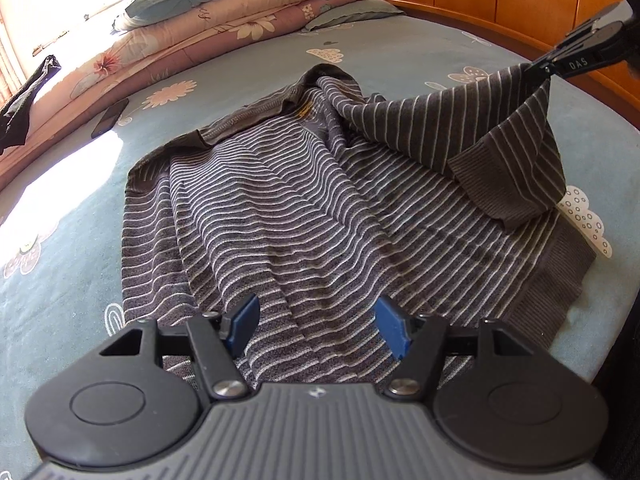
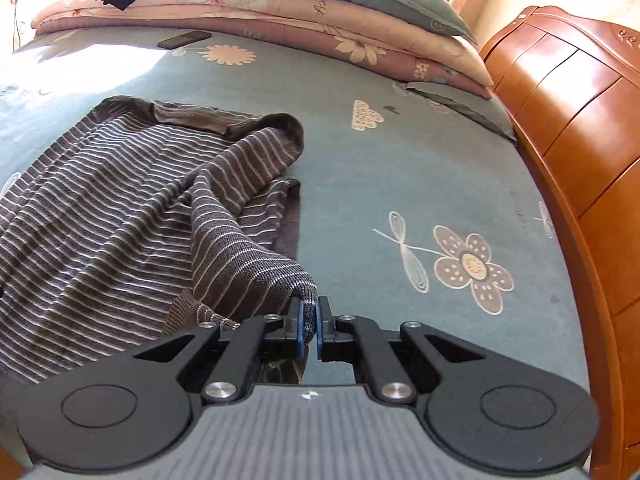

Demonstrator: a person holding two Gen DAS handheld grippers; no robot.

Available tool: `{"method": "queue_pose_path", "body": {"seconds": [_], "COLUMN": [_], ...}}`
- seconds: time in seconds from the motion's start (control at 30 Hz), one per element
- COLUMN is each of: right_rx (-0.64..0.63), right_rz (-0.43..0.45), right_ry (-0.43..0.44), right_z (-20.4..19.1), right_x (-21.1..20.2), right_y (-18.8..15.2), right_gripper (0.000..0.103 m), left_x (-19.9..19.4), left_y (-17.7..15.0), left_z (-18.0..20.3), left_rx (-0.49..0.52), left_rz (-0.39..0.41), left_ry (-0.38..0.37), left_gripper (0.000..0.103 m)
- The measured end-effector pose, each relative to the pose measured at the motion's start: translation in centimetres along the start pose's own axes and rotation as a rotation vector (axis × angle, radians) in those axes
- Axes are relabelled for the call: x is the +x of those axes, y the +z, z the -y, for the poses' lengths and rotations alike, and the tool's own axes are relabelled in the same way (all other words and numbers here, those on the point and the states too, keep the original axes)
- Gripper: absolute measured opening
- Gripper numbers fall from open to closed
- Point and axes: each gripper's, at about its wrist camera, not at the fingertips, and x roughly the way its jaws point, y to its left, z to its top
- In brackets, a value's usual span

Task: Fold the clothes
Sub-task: 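Grasp a sweater sleeve with the right gripper and lift it, then pull the held sleeve outward from the sweater body with the right gripper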

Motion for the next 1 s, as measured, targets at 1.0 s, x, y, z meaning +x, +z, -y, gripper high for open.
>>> {"method": "queue_pose_path", "body": {"seconds": [1.0], "right_rx": [0.161], "right_rz": [-0.026], "right_ry": [-0.466], "right_z": [18.4], "right_x": [15.2], "right_y": [8.9], "right_gripper": [0.003], "left_x": [3.7], "left_y": [2.9], "left_z": [1.4], "left_rx": [0.118], "left_rz": [0.045], "left_ry": [-0.022], "left_gripper": [0.07]}}
